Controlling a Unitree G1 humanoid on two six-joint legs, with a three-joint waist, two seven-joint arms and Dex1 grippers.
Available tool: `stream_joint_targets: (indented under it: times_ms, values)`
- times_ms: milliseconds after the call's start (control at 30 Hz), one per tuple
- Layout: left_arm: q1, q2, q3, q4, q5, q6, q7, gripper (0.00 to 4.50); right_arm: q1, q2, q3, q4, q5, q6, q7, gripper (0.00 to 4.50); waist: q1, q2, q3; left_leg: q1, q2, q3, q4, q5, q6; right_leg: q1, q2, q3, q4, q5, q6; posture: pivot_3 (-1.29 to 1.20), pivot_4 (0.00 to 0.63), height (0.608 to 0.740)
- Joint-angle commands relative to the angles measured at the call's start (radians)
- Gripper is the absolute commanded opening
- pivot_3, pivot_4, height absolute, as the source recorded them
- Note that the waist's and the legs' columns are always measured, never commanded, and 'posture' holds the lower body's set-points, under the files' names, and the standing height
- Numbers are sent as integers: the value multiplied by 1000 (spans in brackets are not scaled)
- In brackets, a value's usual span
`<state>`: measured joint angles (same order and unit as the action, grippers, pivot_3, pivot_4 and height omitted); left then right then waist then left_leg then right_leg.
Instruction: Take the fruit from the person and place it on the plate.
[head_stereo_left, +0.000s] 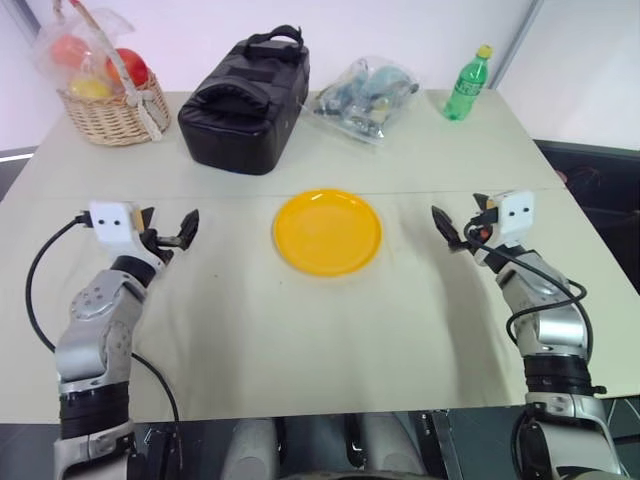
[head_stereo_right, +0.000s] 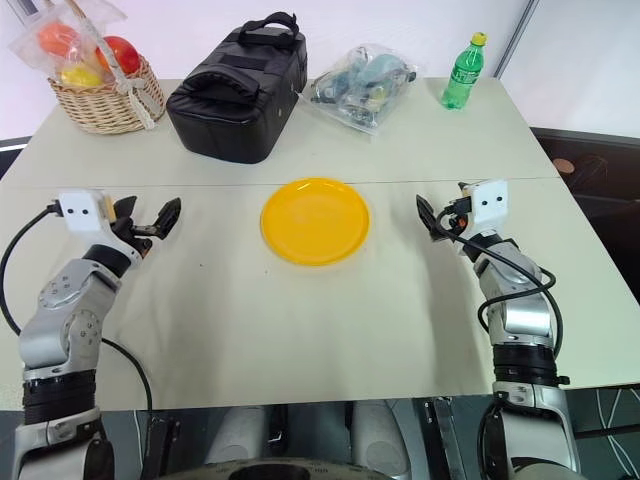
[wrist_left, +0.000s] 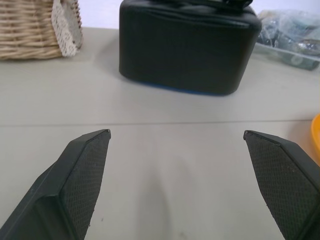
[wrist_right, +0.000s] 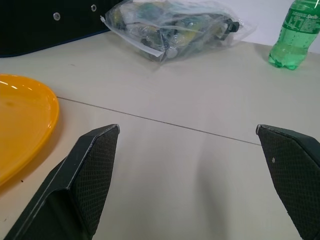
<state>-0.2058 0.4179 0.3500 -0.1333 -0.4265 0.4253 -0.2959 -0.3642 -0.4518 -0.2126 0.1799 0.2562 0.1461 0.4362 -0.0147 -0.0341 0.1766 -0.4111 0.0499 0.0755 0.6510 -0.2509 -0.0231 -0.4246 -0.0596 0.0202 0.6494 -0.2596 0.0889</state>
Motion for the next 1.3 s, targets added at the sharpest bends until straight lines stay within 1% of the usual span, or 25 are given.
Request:
stream_joint_targets:
  times_ms: [33,167,1300]
  values:
    - [4,5,12,-61,-8,-5,1,4462,-6,1,-15,-43,10,-4,-5,4500,0,0,0,0,0,0,0,0,0,0,0,0,0,0,0,0,150,740]
    - [2,-18,25,-69,-38,-11,1,4462,-7,1,-13,-41,11,-4,-3,4500,1,0,0,0,0,0,0,0,0,0,0,0,0,0,0,0,150,740]
    - [-9,-2,7,-63,-14,-17,9,4462,-24,7,6,-30,2,-9,-2,4500,0,0,0,0,0,0,0,0,0,0,0,0,0,0,0,0,150,740]
